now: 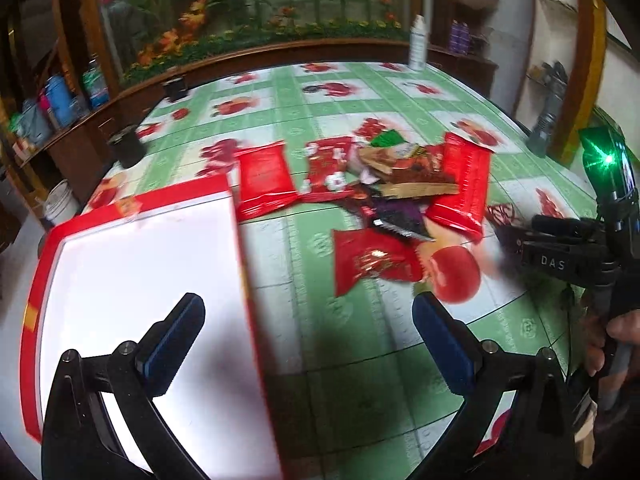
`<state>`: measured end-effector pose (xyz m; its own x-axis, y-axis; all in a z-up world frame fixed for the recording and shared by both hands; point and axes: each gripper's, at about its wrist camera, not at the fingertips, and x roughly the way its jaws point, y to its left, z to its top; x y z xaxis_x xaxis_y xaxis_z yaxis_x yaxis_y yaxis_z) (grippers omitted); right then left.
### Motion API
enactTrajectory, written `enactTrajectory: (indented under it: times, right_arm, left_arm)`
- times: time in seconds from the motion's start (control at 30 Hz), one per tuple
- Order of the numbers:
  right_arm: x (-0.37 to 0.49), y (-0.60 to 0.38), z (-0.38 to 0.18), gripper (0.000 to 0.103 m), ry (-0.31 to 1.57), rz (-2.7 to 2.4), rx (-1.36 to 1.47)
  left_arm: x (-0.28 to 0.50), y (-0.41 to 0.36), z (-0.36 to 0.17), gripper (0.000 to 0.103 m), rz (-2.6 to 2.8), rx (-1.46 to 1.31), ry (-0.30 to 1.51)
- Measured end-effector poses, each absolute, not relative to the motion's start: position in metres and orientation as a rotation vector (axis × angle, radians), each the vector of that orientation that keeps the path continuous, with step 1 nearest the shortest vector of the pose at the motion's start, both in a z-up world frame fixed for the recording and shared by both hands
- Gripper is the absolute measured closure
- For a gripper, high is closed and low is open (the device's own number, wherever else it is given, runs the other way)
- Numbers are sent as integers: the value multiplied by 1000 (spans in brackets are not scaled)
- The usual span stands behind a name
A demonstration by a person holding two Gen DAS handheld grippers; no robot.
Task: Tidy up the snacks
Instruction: 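Grasp the dark red packet with the left gripper while the right gripper grasps the red-and-white candy pack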
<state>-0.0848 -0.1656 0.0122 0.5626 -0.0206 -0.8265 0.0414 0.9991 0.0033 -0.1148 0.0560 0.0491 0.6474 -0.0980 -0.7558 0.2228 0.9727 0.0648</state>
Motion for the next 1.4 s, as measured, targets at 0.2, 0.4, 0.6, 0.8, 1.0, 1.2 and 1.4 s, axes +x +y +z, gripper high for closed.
enactTrajectory:
  times: [0.2, 0.4, 0.6, 0.8, 1.0, 1.2, 1.4]
  right_arm:
    - [-90, -174, 14, 73, 937, -29, 24]
    - [-88, -175, 14, 72, 938, -15, 31]
    - [-88, -179, 14, 71, 937, 10, 52]
    - [-88, -179, 14, 70, 937, 15, 57]
    - [-88, -179, 14, 72, 936, 18, 57]
    - [-89, -185, 14, 72, 931, 39, 94]
    - [-89, -185, 14, 72, 931, 40, 92]
  left_arm:
    - [-87, 35, 35, 0, -214, 197, 903]
    - [-64, 22, 20, 0, -210, 212, 960]
    - [-60, 16, 14, 3, -178, 224, 977]
    - [-61, 13, 16, 36, -252, 176, 968]
    - [-63, 11, 18, 59, -325, 129, 951]
    - [-62, 18, 21, 60, -367, 56, 950]
    - [-76, 22, 24, 60, -367, 73, 945]
